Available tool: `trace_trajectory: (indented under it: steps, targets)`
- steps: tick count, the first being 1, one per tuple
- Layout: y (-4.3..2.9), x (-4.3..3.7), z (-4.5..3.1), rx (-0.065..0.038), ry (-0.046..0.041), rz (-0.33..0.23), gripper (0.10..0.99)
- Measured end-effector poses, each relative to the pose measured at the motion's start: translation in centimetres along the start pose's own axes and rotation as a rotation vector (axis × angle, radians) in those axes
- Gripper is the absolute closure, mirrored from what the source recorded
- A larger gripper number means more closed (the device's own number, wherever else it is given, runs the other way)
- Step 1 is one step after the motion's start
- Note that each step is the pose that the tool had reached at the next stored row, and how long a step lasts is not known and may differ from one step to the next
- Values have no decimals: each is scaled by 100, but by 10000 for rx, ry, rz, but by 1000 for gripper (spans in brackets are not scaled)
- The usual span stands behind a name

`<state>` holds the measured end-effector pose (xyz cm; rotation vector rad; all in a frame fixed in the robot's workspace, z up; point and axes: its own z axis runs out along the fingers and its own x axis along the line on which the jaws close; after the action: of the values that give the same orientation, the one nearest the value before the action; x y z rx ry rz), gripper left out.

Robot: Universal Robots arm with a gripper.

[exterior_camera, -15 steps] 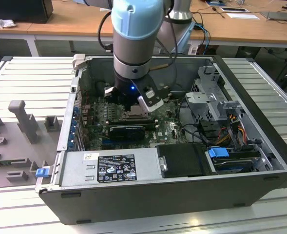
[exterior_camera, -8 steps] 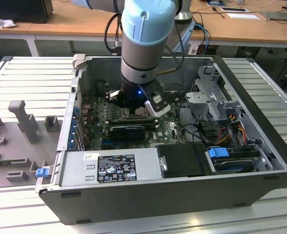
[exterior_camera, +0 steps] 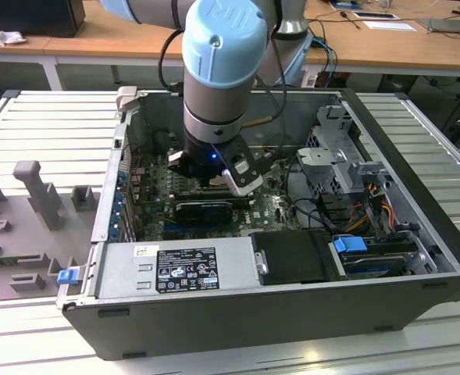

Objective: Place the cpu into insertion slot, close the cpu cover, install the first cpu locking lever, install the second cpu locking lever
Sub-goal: 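Install the second cpu locking lever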

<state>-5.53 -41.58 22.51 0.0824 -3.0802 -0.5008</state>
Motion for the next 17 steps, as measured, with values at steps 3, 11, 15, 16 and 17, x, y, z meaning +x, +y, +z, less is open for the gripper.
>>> trace_trajectory:
  steps: [3, 11, 15, 16, 17]
  targets:
    - [-18, 81, 68, -4, 8, -22, 980]
    - [-40, 114, 224, -34, 9, -33, 980]
    - [-55, 134, 276, -178, 6, -53, 980]
    - [-55, 138, 279, -210, 6, -54, 980]
    - [-55, 141, 284, -260, 5, -61, 980]
